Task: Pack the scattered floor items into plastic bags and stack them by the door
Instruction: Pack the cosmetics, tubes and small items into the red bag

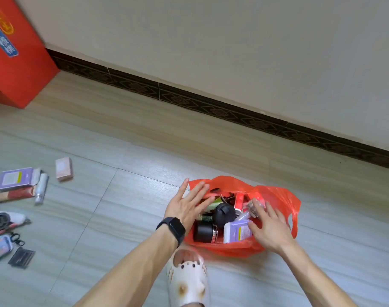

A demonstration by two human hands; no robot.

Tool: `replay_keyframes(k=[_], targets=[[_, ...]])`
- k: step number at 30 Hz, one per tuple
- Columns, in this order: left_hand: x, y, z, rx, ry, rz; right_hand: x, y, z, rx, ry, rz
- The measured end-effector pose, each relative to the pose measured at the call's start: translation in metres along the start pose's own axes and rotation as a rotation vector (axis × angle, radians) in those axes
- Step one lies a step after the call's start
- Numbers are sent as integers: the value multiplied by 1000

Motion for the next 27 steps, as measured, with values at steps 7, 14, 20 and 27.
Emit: replay_keyframes(k=[7, 14, 20, 27], targets=[[-24, 69, -28, -131, 117, 159, -16, 39, -29, -105, 24, -365], [-96, 132, -62, -349, -44, 24, -88, 25, -59, 37, -181, -668], [-140, 208, -124, -512, -185, -83, -127, 119, -78, -111, -204, -624], [-108, 239, -212, -655, -151, -77, -103, 182, -95, -336, -31, -593]])
Point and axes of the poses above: each hand's wrist, its own z-axis towards the middle knuckle, its own x-axis out of the palm, y = z × x, the point moved 8 cm from there along z, towards the middle knuckle, and after that the axes turned 7 degrees about z, right-handed, at the moved point
